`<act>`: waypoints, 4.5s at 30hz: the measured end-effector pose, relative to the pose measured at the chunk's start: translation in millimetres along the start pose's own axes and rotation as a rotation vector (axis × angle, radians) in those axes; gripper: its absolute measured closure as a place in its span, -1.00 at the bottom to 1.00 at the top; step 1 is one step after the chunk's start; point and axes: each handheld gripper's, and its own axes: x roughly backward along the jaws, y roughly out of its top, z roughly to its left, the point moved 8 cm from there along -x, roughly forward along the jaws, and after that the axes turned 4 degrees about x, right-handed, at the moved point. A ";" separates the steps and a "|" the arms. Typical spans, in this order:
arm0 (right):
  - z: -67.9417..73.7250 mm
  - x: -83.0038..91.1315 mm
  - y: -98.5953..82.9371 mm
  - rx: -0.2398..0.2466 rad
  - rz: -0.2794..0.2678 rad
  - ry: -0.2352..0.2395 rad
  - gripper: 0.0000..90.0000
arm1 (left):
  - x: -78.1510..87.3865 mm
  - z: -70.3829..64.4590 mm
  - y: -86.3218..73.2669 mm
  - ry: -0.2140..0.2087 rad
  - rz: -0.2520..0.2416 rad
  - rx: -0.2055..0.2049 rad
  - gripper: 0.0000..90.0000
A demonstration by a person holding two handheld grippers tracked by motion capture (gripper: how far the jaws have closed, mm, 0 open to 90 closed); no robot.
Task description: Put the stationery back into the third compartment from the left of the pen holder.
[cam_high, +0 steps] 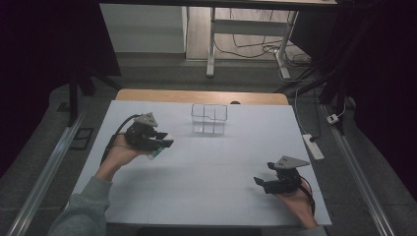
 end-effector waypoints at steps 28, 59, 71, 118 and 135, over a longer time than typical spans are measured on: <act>25.5 -8.9 25.1 -0.013 -0.071 0.080 -0.58 | -35.9 -37.0 19.8 -0.028 -0.075 -0.059 0.43; 73.4 -43.4 61.2 -0.008 -0.134 0.199 -0.57 | -69.1 -67.3 31.2 -0.067 -0.139 -0.078 0.43; 73.9 -43.5 60.8 0.001 -0.125 0.195 -0.56 | -72.6 -68.2 39.3 -0.058 -0.184 -0.069 0.43; 60.7 -30.5 50.2 0.016 -0.122 0.158 -0.56 | -91.3 -12.2 154.9 0.029 -0.369 0.007 0.43; 58.1 -30.7 47.2 0.017 -0.109 0.157 -0.56 | -122.7 15.9 171.3 0.043 -0.354 0.069 0.43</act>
